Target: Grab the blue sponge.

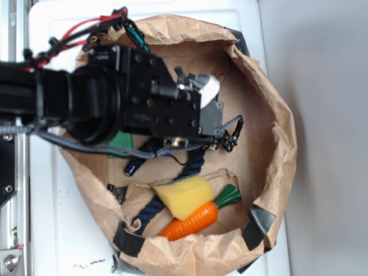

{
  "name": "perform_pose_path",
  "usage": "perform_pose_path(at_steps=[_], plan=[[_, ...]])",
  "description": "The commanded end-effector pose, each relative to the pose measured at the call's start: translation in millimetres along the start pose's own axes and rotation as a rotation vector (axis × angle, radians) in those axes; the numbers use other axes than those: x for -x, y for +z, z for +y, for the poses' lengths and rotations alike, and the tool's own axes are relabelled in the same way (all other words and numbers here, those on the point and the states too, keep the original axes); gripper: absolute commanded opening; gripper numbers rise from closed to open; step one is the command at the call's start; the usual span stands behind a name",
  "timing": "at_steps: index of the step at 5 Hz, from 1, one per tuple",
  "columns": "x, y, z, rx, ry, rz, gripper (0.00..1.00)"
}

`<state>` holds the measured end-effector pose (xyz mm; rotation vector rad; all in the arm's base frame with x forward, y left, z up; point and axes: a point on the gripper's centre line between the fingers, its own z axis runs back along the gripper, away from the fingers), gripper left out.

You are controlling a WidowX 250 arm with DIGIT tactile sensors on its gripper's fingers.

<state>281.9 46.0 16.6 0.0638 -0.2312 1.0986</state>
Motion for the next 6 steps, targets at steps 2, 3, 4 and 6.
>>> perform_pose_path(at_steps=[2, 3, 4, 6], plan=[[-7, 72, -5, 0.080, -0.152, 0.102, 0.00], [-17, 108, -2, 0.099, -0.220, 0.203, 0.00], [-9, 142, 3, 0.188, -0.415, 0.230, 0.00], [26, 163, 16, 0.230, -0.680, 0.169, 0.00]])
